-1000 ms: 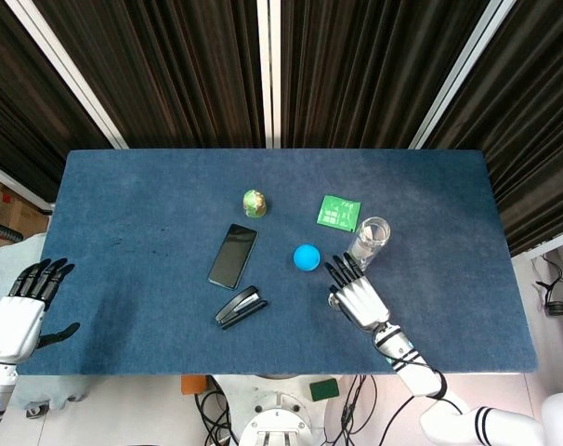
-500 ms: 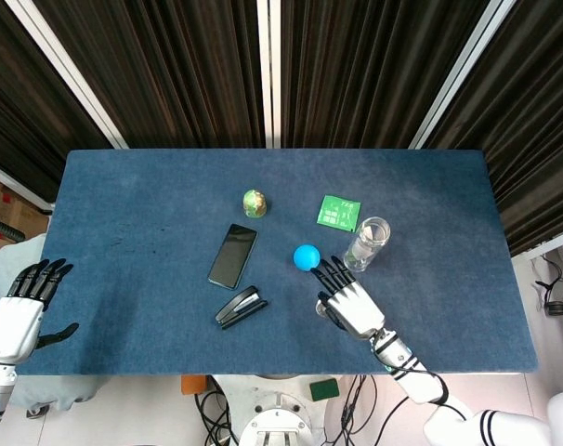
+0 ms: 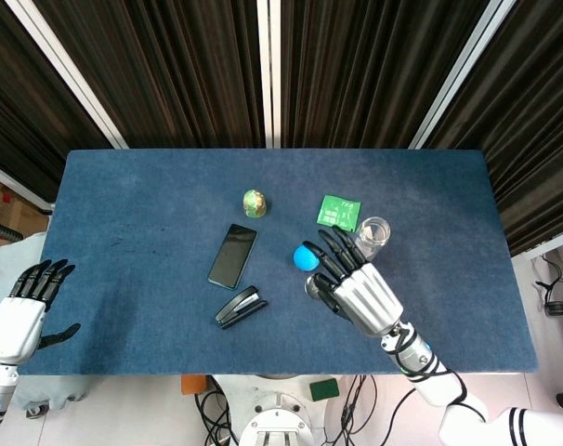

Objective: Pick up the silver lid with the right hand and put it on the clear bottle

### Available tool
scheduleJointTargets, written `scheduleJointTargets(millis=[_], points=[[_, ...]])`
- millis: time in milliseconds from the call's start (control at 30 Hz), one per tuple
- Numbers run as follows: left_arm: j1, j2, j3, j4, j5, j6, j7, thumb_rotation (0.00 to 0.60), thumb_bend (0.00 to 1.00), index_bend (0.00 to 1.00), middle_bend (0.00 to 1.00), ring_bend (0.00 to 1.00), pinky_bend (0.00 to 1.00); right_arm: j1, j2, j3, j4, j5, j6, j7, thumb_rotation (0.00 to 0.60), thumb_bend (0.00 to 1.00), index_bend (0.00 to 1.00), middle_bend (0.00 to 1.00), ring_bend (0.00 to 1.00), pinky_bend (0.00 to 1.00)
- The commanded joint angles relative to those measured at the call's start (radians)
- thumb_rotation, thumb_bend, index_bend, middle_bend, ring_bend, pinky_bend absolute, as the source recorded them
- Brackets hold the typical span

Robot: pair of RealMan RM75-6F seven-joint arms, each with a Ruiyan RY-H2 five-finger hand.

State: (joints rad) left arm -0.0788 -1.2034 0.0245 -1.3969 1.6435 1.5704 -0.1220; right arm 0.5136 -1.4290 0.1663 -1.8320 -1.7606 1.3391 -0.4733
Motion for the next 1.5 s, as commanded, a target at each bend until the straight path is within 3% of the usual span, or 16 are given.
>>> scheduleJointTargets(millis=[33,367,533,767,1167,1500], points=[[-0.002,-0.002,0.0,0.003,-0.001,-0.005,-0.001,0.6,0.05,0.12,0.1,0.06,0.12,0.005,0.064,0.083,-0.055,0.101,0.001,-0.057,0.6,0.44,0.68,0.13,0.0,0.0],[-0.007,-0.002,0.001,-0.004,-0.002,-0.015,0.009,0.6,0.05,0.12,0.1,0.06,0.12,0.059,0.195,0.223,-0.107,0.398,-0.109,-0.162,0.6,0.44,0.69,0.13,0.0,0.0],[-0.012,-0.002,0.002,-0.005,-0.002,-0.024,0.014,0.6,0.05,0.12,0.1,0.06,0.12,0.078,0.248,0.236,-0.116,0.539,-0.159,-0.215,0.6,0.44,0.69,0.13,0.0,0.0],[-0.017,0.003,0.001,-0.02,0.001,-0.027,0.026,0.6,0.05,0.12,0.1,0.06,0.12,0.113,0.288,0.222,-0.12,0.684,-0.233,-0.189,0.6,0.44,0.69,0.13,0.0,0.0],[-0.018,0.0,0.002,-0.014,-0.003,-0.032,0.021,0.6,0.05,0.12,0.1,0.06,0.12,0.148,0.279,0.157,-0.074,0.715,-0.227,-0.193,0.6,0.44,0.69,0.13,0.0,0.0],[-0.015,-0.004,0.004,-0.004,-0.007,-0.031,0.013,0.6,0.05,0.12,0.1,0.06,0.12,0.159,0.244,0.109,-0.02,0.642,-0.198,-0.163,0.6,0.44,0.7,0.13,0.0,0.0]])
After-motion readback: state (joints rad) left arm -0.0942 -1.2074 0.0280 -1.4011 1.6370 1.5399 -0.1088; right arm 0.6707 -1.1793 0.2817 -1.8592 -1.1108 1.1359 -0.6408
